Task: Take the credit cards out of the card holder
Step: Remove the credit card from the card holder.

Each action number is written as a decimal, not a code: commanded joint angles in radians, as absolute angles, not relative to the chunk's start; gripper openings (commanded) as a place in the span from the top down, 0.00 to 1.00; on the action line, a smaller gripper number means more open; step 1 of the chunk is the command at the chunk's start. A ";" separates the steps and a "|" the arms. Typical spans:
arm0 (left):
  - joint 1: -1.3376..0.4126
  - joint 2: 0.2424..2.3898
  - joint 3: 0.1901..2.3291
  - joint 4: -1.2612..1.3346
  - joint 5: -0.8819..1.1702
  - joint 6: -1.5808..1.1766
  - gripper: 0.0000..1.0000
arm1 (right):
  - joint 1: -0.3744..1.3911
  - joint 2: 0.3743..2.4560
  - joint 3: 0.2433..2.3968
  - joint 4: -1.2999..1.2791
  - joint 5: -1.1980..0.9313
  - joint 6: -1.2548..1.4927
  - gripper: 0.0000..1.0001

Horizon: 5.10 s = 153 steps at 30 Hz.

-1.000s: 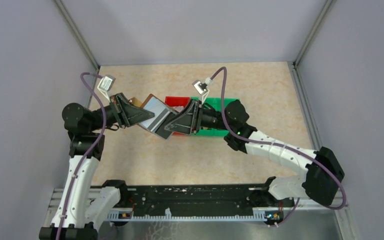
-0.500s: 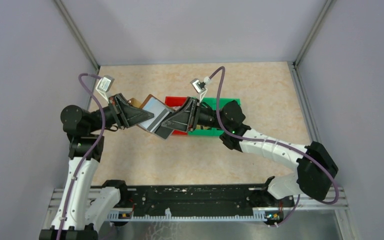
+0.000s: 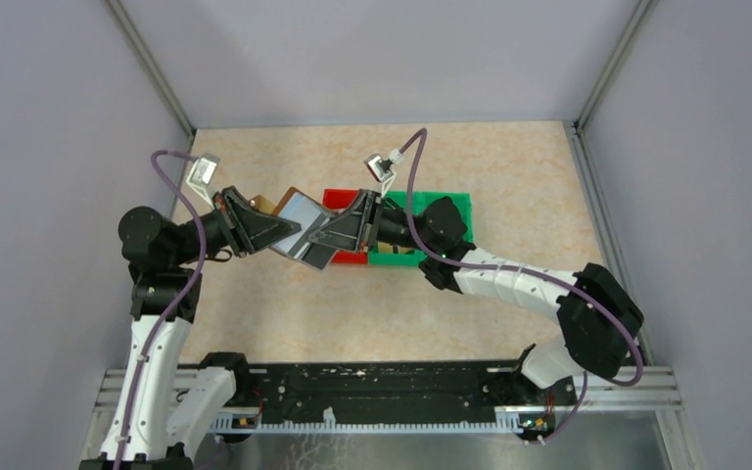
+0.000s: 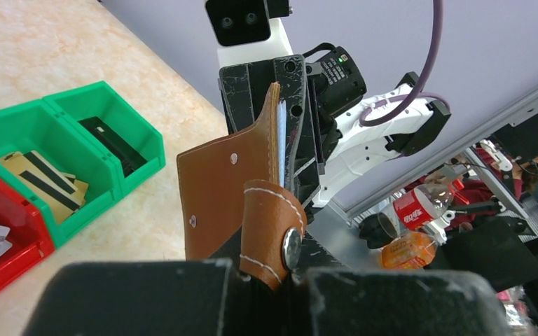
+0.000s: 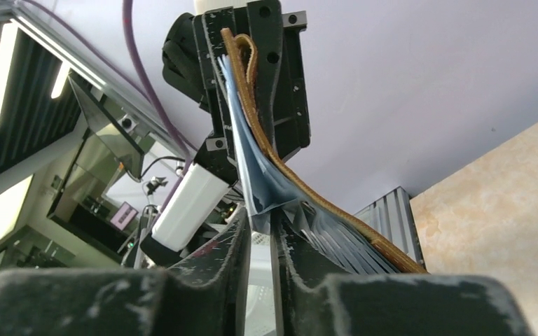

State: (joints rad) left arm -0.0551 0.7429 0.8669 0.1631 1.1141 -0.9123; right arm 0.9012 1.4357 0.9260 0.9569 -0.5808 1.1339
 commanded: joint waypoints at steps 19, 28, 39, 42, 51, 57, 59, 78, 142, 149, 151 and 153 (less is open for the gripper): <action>-0.055 0.769 0.888 0.192 1.147 -0.972 0.70 | 0.911 1.454 0.957 1.076 -0.549 1.161 1.00; -0.054 0.778 0.890 0.257 1.132 -1.036 0.78 | 0.911 1.447 0.922 1.111 -0.543 1.163 1.00; -0.054 0.782 0.892 0.282 1.104 -1.063 0.79 | 0.912 1.425 0.847 1.190 -0.520 1.187 1.00; -0.054 0.780 0.885 0.288 1.102 -1.071 0.74 | 0.914 1.428 0.852 1.195 -0.518 1.185 1.00; -0.054 0.778 0.881 0.290 1.106 -1.071 0.91 | 0.922 1.446 0.863 1.206 -0.521 1.183 1.00; -0.054 0.778 0.878 0.294 1.099 -1.082 1.00 | 0.923 1.440 0.836 1.221 -0.518 1.182 1.00; -0.054 0.778 0.875 0.300 1.097 -1.092 1.00 | 0.923 1.436 0.825 1.229 -0.513 1.182 1.00; -0.054 0.774 0.879 0.310 1.091 -1.120 1.00 | 0.929 1.486 0.810 1.399 -0.494 1.262 0.86; -0.011 0.826 0.993 0.281 1.068 -1.060 1.00 | 0.943 1.380 0.652 1.342 -0.532 1.199 1.00; -0.007 0.832 1.011 0.279 1.071 -1.058 1.00 | 0.904 1.350 0.603 1.330 -0.566 1.225 1.00; -0.007 0.835 1.021 0.272 1.075 -1.051 1.00 | 0.892 1.339 0.592 1.317 -0.580 1.226 1.00; -0.006 0.839 1.037 0.262 1.081 -1.038 1.00 | 0.876 1.324 0.584 1.288 -0.611 1.225 1.00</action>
State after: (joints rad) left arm -0.0105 0.8368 0.9783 0.2451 1.0885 -1.0595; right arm 0.9031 1.3800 0.5938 1.2797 -0.5545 1.2251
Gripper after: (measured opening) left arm 0.024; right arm 0.006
